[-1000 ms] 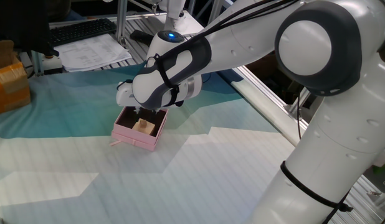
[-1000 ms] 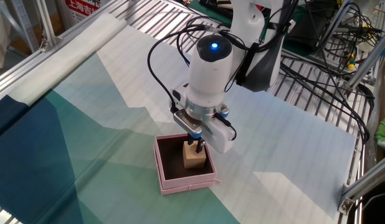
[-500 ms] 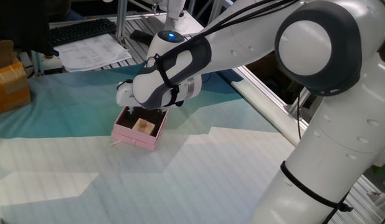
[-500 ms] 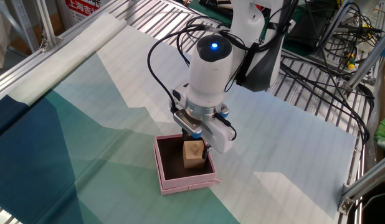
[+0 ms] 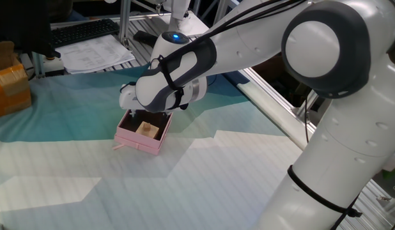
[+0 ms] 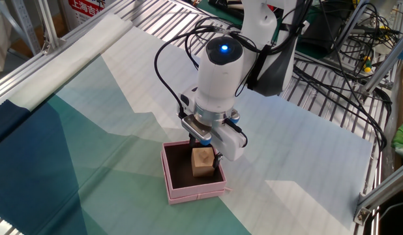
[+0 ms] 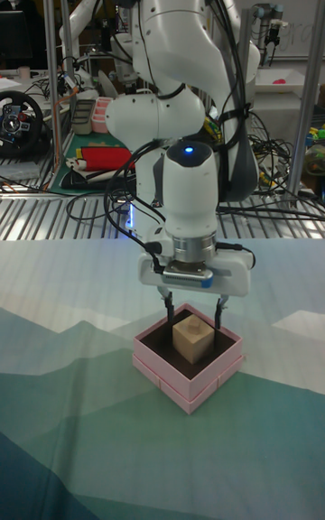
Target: Take everything out of the gift box
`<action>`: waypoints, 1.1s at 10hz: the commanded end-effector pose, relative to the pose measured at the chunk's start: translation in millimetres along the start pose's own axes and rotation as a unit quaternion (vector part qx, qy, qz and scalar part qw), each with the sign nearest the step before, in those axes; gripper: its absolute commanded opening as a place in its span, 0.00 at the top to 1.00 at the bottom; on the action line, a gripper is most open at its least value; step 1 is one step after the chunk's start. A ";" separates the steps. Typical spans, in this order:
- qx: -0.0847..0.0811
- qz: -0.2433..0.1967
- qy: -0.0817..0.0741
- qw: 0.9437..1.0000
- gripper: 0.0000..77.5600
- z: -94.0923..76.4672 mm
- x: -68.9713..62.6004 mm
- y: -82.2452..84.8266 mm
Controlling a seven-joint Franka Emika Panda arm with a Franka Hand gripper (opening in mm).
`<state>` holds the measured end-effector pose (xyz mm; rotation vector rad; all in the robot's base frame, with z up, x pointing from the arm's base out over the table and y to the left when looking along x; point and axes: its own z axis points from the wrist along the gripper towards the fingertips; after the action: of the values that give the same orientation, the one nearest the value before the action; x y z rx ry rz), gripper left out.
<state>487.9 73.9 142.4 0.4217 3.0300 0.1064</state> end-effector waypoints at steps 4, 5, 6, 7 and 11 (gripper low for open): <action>-0.004 0.006 0.001 1.000 0.00 6.1 1.0 1.1; -0.004 0.006 0.001 1.000 0.00 6.4 1.1 1.1; -0.004 0.006 0.001 1.000 0.00 7.7 1.2 1.0; -0.004 0.005 0.000 1.000 0.00 9.7 1.4 0.7; -0.001 0.003 -0.001 1.000 0.00 12.6 3.0 1.9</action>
<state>486.1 76.8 129.0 0.4326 3.0286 0.1114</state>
